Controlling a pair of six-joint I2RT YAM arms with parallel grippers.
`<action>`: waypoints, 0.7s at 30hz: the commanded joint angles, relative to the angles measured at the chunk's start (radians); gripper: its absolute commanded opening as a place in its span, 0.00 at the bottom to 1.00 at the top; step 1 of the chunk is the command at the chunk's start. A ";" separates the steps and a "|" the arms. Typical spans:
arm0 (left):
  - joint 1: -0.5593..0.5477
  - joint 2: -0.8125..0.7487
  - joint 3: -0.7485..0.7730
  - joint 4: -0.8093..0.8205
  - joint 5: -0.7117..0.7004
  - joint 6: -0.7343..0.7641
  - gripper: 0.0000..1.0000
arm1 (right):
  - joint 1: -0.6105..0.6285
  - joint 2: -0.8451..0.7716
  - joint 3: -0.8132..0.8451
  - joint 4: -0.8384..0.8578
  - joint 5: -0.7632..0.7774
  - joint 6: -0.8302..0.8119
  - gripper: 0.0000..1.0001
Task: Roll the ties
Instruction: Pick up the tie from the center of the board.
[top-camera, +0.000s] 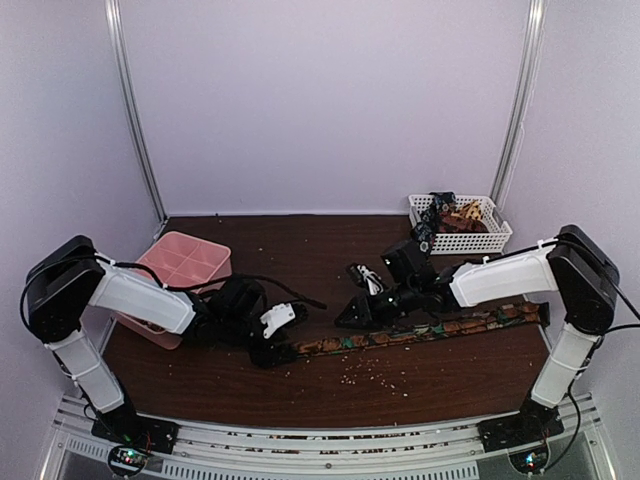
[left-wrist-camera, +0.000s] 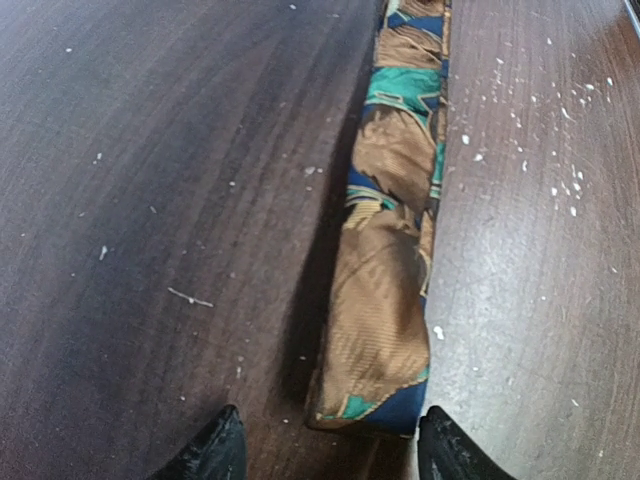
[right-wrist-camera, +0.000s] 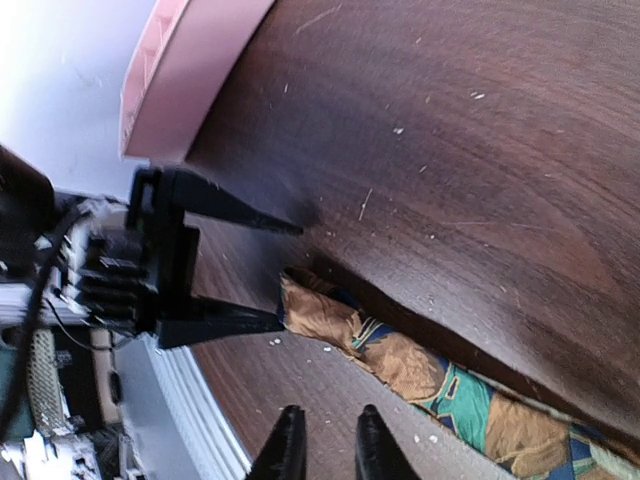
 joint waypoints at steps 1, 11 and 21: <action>0.010 0.003 -0.055 0.166 0.000 -0.021 0.61 | 0.020 0.068 0.035 -0.048 0.027 -0.020 0.13; 0.009 0.052 -0.103 0.297 0.036 -0.020 0.57 | 0.033 0.206 0.074 -0.092 0.069 -0.054 0.02; -0.011 -0.012 -0.097 0.345 0.105 -0.041 0.35 | 0.034 0.230 0.035 -0.079 0.068 -0.050 0.01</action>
